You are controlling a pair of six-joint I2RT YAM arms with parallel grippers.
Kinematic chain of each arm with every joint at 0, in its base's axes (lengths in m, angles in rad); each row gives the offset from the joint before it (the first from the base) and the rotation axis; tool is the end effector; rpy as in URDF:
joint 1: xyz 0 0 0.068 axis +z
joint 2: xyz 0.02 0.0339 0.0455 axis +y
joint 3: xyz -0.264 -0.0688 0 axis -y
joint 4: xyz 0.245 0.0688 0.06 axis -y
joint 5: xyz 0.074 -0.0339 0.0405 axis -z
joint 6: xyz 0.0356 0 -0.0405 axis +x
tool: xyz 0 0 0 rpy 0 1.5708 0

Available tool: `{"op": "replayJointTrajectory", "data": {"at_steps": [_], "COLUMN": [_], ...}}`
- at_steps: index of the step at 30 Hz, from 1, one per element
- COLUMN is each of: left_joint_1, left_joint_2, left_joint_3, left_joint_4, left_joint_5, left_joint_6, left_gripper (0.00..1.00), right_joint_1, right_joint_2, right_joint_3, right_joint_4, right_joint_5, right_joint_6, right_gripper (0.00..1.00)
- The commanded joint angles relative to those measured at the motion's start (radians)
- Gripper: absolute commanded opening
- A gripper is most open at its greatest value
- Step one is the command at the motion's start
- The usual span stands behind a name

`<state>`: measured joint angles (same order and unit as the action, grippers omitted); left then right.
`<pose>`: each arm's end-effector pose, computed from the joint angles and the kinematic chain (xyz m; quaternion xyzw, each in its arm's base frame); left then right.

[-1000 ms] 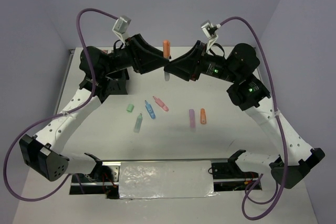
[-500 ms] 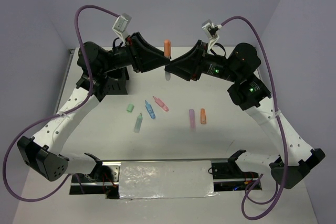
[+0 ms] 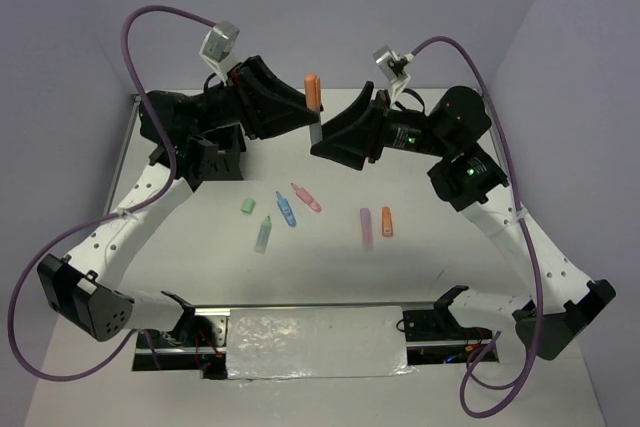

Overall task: Sort the stationery into containers
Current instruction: Close the pen cap on the pen.

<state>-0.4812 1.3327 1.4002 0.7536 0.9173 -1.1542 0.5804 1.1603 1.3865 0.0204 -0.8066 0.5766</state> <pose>0.2203 -0.1469 0.5164 0.2805 0.4459 -0.7196 0.4524 0.1829 0.1507 0.4931 -0.3106 0.5649 0.5987 0.4755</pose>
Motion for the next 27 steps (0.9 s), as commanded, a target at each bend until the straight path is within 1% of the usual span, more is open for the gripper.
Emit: {"op": "replayJointTrajectory", "data": {"at_steps": [1,2,3,5,6,7,8,9,13,14,17,21,25,27], "left_joint_1": [0.001,0.001,0.001,0.0,0.0,0.0,-0.005,-0.007,-0.022,-0.025,-0.036,-0.043,-0.046,-0.045], "left_joint_2": [0.022,0.029,0.039,0.066,0.074,0.088,0.091,0.092,0.077,0.076,0.072,0.079,0.082,0.082], "left_joint_3": [0.025,0.034,0.037,0.049,0.054,0.06,0.069,0.072,0.072,0.072,0.072,0.077,0.085,0.085], "left_joint_4": [0.301,0.337,0.425,0.515,0.554,0.607,0.624,0.628,0.581,0.575,0.543,0.555,0.543,0.529], "left_joint_5": [0.063,0.084,0.095,0.123,0.132,0.138,0.146,0.155,0.161,0.161,0.16,0.144,0.137,0.135], "left_joint_6": [-0.163,-0.192,-0.259,-0.329,-0.388,-0.41,-0.427,-0.433,-0.394,-0.375,-0.351,-0.357,-0.345,-0.332], "left_gripper": [0.0,0.0,0.0,0.0,0.0,0.0,0.0,0.0,0.0,0.0,0.0,0.0,0.0,0.0], "right_joint_1": [-0.019,-0.019,-0.02,-0.021,-0.021,-0.022,-0.021,-0.022,-0.021,-0.021,-0.016,-0.005,0.006,0.009], "right_joint_2": [0.006,0.013,0.016,0.033,0.041,0.048,0.061,0.067,0.107,0.114,0.151,0.179,0.219,0.226], "right_joint_3": [-0.009,-0.009,-0.009,0.015,0.026,0.034,0.051,0.058,0.08,0.075,0.085,0.098,0.123,0.124], "right_joint_4": [0.222,0.257,0.336,0.39,0.433,0.458,0.476,0.508,0.542,0.623,0.734,0.75,0.825,0.868], "right_joint_5": [-0.178,-0.204,-0.247,-0.278,-0.289,-0.304,-0.31,-0.315,-0.312,-0.31,-0.316,-0.319,-0.33,-0.338], "right_joint_6": [0.124,0.152,0.213,0.262,0.307,0.331,0.35,0.383,0.423,0.484,0.578,0.589,0.647,0.681], "right_gripper": [0.64,0.64,0.65,0.66,0.66,0.66,0.66,0.66,0.64,0.61,0.56,0.55,0.54,0.5]}}
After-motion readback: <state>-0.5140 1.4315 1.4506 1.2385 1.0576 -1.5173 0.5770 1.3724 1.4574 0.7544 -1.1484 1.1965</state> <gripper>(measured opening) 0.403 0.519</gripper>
